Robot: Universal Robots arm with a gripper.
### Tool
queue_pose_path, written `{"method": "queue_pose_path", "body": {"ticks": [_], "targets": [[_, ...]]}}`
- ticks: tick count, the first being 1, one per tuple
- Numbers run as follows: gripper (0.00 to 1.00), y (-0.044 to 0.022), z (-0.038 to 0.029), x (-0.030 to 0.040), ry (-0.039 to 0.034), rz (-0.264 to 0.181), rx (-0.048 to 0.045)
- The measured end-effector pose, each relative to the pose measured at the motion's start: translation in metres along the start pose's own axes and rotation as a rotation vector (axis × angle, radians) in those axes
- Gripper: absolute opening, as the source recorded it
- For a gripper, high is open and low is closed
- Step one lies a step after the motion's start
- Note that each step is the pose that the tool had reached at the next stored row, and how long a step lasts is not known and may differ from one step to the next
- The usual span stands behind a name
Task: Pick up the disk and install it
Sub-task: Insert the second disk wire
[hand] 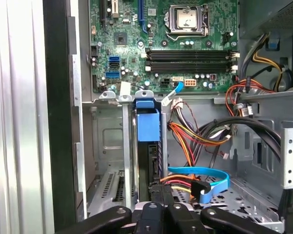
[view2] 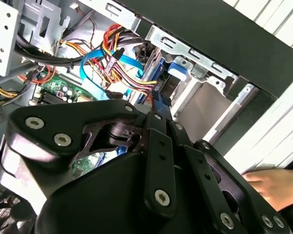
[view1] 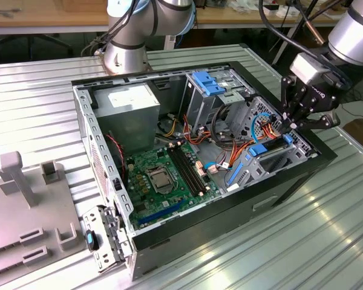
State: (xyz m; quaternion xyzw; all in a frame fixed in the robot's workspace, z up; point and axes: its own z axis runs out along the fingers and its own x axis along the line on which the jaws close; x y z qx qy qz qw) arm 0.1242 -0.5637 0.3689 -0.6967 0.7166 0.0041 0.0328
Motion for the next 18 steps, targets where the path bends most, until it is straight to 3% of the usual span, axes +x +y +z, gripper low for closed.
{"method": "queue_pose_path", "body": {"ticks": [2, 3, 4, 6, 12, 15, 18], "targets": [[0.11, -0.0003, -0.0058, -0.0011, 0.0024, 0.000, -0.0014], [0.11, -0.0004, -0.0086, -0.0031, 0.0131, 0.000, -0.0029], [0.11, -0.0004, -0.0103, -0.0043, 0.0194, -0.001, -0.0048], [0.11, -0.0006, -0.0148, -0.0058, 0.0256, -0.001, -0.0090], [0.11, -0.0011, -0.0239, -0.0063, 0.0260, 0.000, -0.0189], [0.24, -0.0011, -0.0249, -0.0076, 0.0260, 0.000, -0.0198], [0.24, -0.0010, -0.0246, -0.0112, 0.0259, 0.000, -0.0198]]}}
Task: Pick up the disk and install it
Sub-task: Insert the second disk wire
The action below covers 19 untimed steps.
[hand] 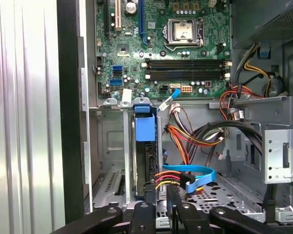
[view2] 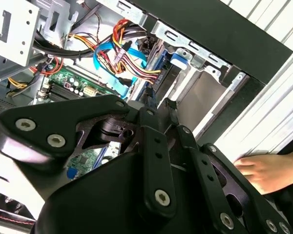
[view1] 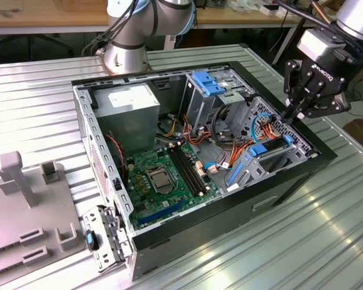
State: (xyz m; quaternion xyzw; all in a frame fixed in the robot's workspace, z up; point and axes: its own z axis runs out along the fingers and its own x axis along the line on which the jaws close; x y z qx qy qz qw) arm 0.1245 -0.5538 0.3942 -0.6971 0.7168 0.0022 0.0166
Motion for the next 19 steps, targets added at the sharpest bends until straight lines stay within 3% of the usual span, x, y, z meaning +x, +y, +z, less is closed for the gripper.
{"method": "queue_pose_path", "body": {"ticks": [11, 14, 19], "targets": [[0.24, 0.0005, 0.0005, -0.0155, -0.0009, 0.000, 0.0000], [0.31, 0.0005, 0.0004, -0.0177, -0.0007, 0.000, 0.0000], [0.31, 0.0009, 0.0015, -0.0296, -0.0006, 0.000, 0.0000]]}}
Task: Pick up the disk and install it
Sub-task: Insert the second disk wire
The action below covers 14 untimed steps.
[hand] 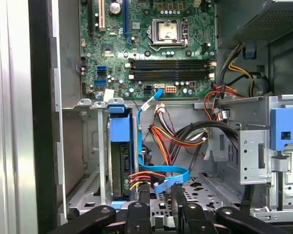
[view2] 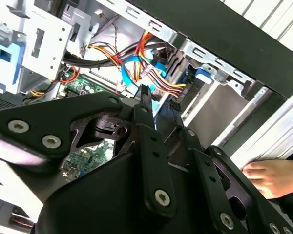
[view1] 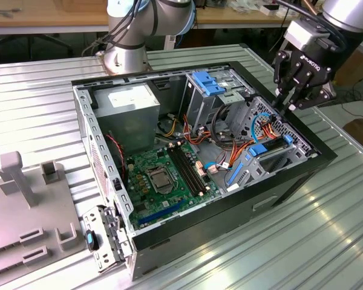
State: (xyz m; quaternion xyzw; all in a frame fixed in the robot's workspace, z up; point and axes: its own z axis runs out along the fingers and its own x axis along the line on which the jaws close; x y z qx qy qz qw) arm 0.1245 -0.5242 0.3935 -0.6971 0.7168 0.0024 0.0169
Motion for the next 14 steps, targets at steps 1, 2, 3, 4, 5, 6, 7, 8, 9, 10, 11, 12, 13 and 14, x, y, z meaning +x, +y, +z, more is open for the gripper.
{"method": "queue_pose_path", "body": {"ticks": [1, 2, 3, 4, 5, 6, 7, 8, 9, 10, 11, 12, 13, 14], "targets": [[0.31, 0.0001, 0.0015, -0.0010, 0.0002, 0.000, 0.0000], [0.31, 0.0001, 0.0036, -0.0011, 0.0011, 0.000, 0.0000], [0.31, 0.0001, 0.0048, -0.0011, 0.0022, 0.000, 0.0000], [0.31, 0.0002, 0.0067, -0.0015, 0.0039, 0.000, 0.0001], [0.31, 0.0002, 0.0076, -0.0018, 0.0046, 0.000, 0.0001], [0.31, 0.0002, 0.0082, -0.0020, 0.0049, 0.000, 0.0001], [0.31, 0.0002, 0.0089, -0.0027, 0.0056, 0.000, 0.0002], [0.31, 0.0003, 0.0094, -0.0030, 0.0058, 0.000, 0.0001], [0.31, 0.0003, 0.0099, -0.0031, 0.0058, 0.000, 0.0002], [0.31, 0.0003, 0.0103, -0.0033, 0.0059, 0.000, 0.0001], [0.31, 0.0003, 0.0106, -0.0035, 0.0062, 0.000, 0.0002], [0.31, 0.0003, 0.0110, -0.0037, 0.0065, 0.000, 0.0001], [0.31, 0.0003, 0.0113, -0.0039, 0.0066, 0.000, 0.0002], [0.31, 0.0004, 0.0117, -0.0041, 0.0066, 0.000, 0.0002]]}}
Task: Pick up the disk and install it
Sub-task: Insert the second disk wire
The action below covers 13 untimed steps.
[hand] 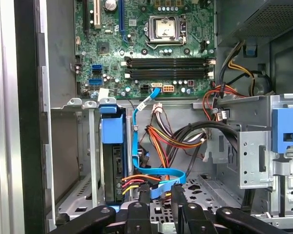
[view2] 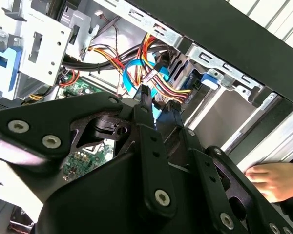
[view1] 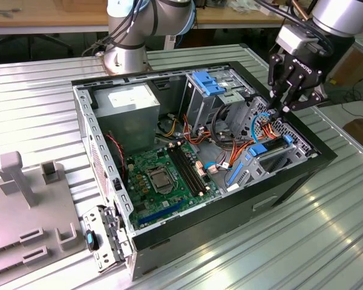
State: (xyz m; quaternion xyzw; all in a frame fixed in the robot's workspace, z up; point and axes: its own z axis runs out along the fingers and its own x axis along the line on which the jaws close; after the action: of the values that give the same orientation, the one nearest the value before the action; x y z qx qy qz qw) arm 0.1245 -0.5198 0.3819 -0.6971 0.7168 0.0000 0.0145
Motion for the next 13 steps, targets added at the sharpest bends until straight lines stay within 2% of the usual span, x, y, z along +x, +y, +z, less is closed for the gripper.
{"method": "queue_pose_path", "body": {"ticks": [13], "targets": [[0.31, 0.0001, 0.0030, -0.0004, 0.0030, 0.000, 0.0001]]}}
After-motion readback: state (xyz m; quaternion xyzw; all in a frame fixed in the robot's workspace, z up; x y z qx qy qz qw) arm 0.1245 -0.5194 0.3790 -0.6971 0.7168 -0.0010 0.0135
